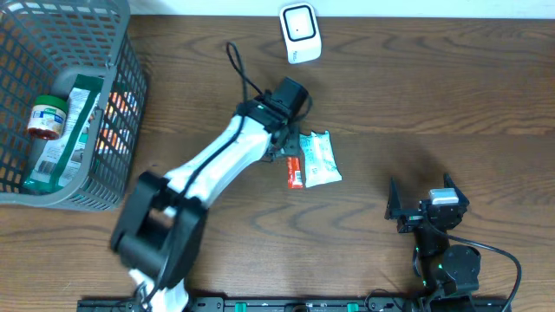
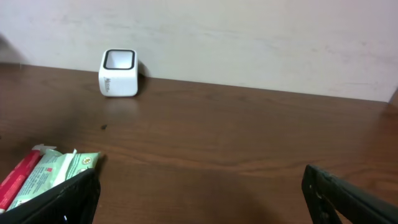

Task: Scan the item barcode
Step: 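Move the left gripper back over the grey basket, then lower the left gripper onto the green-lidded jar and grasp it, then carry the green-lidded jar to the table left of the Nescafe stick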

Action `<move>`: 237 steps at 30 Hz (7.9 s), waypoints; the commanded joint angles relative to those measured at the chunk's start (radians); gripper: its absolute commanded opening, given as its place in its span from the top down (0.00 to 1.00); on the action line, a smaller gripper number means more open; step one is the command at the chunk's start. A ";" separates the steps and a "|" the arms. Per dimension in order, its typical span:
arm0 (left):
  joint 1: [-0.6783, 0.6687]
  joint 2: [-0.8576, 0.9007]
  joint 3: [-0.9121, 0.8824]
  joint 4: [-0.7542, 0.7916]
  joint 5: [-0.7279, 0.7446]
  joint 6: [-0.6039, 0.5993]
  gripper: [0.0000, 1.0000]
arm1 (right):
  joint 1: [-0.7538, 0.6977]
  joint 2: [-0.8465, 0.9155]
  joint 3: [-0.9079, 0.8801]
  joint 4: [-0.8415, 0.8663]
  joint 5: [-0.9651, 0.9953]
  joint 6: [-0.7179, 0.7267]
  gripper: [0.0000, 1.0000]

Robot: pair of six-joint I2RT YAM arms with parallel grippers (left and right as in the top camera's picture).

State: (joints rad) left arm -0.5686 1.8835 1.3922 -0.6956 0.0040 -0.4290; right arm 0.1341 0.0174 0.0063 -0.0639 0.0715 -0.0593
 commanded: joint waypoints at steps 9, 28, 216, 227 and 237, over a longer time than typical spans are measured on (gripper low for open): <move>0.201 -0.348 0.066 -0.152 -0.161 0.031 0.39 | 0.004 -0.004 -0.001 -0.004 0.005 -0.002 0.01; 0.912 -0.418 0.152 -0.085 -0.174 0.031 0.22 | 0.004 -0.004 -0.001 -0.004 0.005 -0.002 0.01; 0.022 -0.129 -0.227 0.080 0.106 0.016 0.05 | 0.004 -0.004 -0.001 -0.004 0.005 -0.002 0.01; 0.022 -0.129 -0.227 0.080 0.108 0.031 0.05 | 0.004 -0.004 -0.001 -0.004 0.005 -0.002 0.01; 0.006 -0.141 -0.227 0.061 0.118 0.031 0.13 | 0.004 -0.004 -0.001 -0.004 0.005 -0.002 0.01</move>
State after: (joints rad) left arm -0.5602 1.7760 1.1404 -0.6281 0.1280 -0.4107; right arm 0.1341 0.0174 0.0063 -0.0639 0.0719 -0.0593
